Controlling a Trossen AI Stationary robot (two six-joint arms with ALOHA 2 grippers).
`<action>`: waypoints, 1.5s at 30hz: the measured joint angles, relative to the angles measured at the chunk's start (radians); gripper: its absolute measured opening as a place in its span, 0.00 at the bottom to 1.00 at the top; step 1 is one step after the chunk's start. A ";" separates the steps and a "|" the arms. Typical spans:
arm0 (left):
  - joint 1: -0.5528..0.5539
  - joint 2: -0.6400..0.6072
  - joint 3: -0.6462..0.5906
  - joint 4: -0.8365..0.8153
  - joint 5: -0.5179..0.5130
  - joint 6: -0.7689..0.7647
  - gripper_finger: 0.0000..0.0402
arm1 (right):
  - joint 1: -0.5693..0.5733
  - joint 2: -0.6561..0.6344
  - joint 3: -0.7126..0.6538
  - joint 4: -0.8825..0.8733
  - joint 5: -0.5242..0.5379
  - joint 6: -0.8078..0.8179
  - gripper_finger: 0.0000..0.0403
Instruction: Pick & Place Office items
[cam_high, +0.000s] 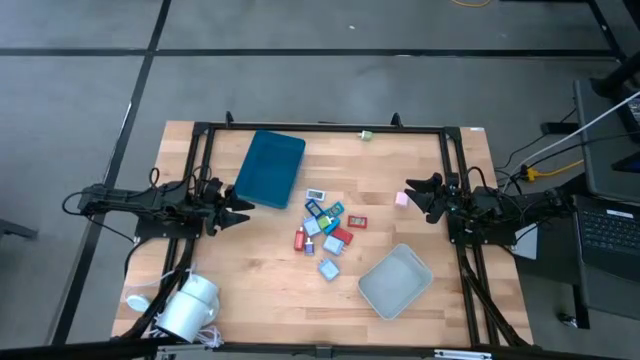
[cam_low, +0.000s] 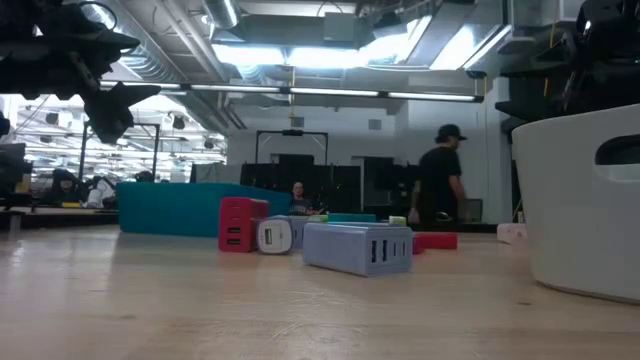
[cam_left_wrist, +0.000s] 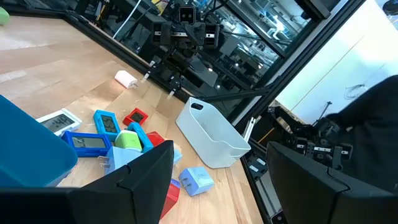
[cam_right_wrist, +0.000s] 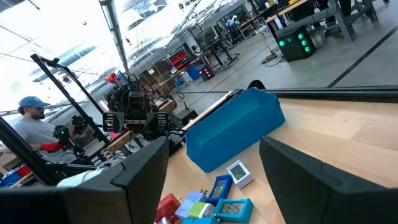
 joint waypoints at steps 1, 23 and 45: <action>0.000 0.000 0.000 0.000 0.000 0.000 0.63 | 0.000 0.000 0.000 0.000 0.000 0.000 0.64; 0.000 0.000 0.000 0.000 0.000 0.000 0.63 | 0.000 0.000 0.000 0.054 0.221 0.145 0.64; 0.000 0.005 0.000 0.107 -0.520 -0.100 0.63 | 0.000 0.000 0.000 0.071 0.338 0.604 0.64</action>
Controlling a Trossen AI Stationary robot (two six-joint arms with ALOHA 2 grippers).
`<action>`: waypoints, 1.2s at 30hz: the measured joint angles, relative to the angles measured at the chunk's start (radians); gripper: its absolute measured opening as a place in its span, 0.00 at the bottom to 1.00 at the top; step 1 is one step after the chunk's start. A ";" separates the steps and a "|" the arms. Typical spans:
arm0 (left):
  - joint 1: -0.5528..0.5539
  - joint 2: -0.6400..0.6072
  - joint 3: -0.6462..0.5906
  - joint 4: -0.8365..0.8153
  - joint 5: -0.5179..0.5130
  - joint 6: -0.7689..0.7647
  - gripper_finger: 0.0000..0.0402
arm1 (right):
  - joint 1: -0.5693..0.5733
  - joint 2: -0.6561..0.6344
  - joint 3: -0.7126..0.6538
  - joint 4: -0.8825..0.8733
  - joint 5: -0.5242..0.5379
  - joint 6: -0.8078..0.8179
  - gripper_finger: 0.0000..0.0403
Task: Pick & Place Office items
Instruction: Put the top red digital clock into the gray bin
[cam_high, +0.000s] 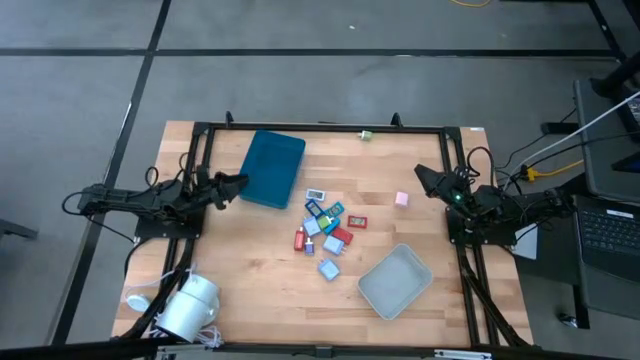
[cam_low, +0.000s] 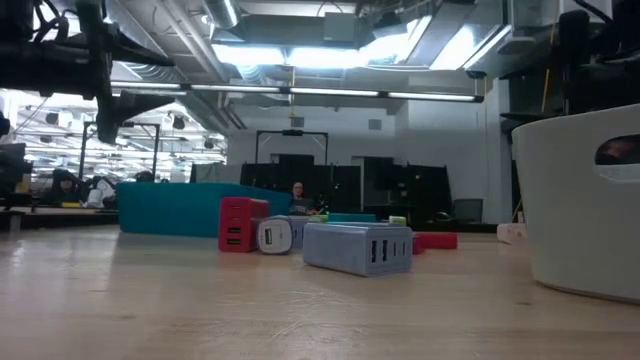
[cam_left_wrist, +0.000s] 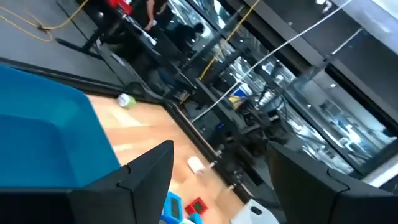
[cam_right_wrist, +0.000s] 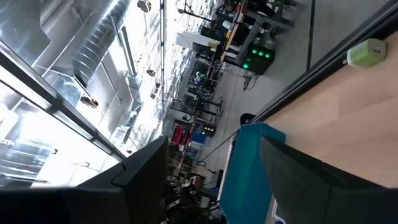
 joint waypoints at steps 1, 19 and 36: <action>0.000 0.000 0.000 0.005 0.017 0.000 0.63 | 0.000 0.000 0.000 0.000 0.000 0.000 0.64; 0.001 0.003 0.000 0.112 -0.062 -0.124 0.62 | -0.003 0.000 0.000 -0.004 0.163 -0.114 0.64; 0.197 0.695 0.815 -0.430 0.143 0.295 0.56 | -0.112 0.326 0.477 0.223 -0.008 -0.868 0.64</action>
